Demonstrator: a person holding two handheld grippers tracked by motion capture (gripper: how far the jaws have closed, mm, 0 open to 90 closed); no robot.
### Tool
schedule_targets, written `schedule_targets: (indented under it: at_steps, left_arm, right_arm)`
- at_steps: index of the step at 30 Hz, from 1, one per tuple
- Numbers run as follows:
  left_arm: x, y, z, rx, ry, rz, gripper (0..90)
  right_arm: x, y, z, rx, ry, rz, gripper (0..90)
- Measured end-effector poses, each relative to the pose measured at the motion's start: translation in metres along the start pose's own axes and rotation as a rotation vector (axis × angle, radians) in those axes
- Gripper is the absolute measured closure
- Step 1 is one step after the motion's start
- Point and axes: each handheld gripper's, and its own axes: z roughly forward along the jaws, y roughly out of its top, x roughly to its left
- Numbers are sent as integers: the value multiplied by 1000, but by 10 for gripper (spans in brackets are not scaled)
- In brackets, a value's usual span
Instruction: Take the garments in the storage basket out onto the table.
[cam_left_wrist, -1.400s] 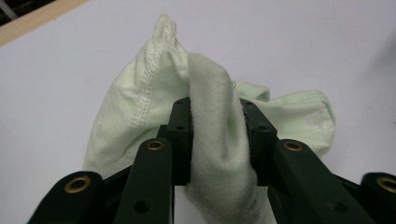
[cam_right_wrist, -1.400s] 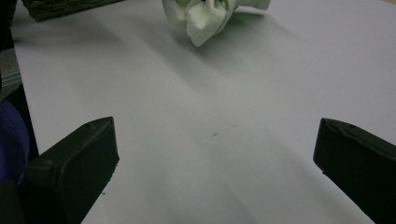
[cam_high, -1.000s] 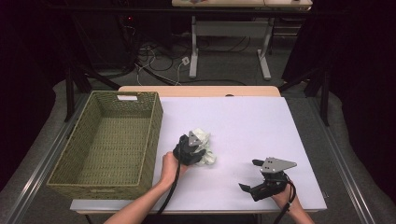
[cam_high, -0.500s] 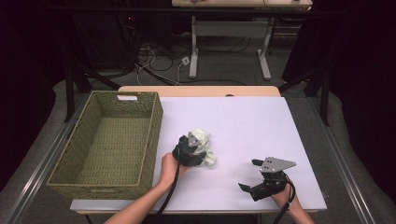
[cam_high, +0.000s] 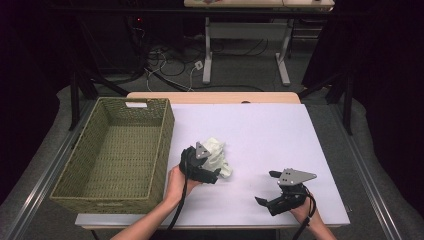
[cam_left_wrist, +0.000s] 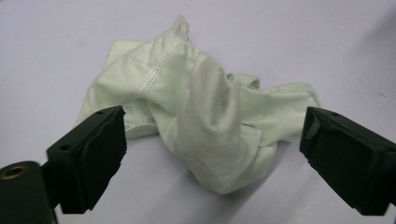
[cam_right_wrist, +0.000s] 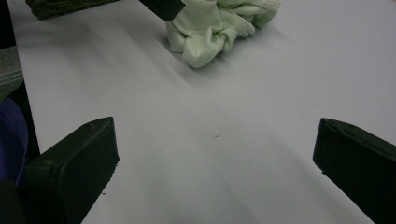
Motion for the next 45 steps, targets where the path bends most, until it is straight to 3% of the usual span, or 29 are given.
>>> schedule_targets:
  at_steps: [7,19,30,35,45]
  left_arm:
    - [-3,3,-21,-21,-13,19,1]
    - [-10,4,-58,-68,-21,56,0]
    - [-12,-5,-92,-131,-13,48,0]
    - [-20,-7,-105,-143,-21,75,0]
    - [-15,-21,-126,-159,-8,43,0]
  right_arm:
    - [-1,0,-1,-2,-3,-5,0]
    - [-1,0,-1,0,-2,-8,0]
    - [-1,0,-2,-8,3,-9,0]
    - [0,0,-3,-4,-4,-10,0]
    - [-1,0,-2,-2,4,-15,0]
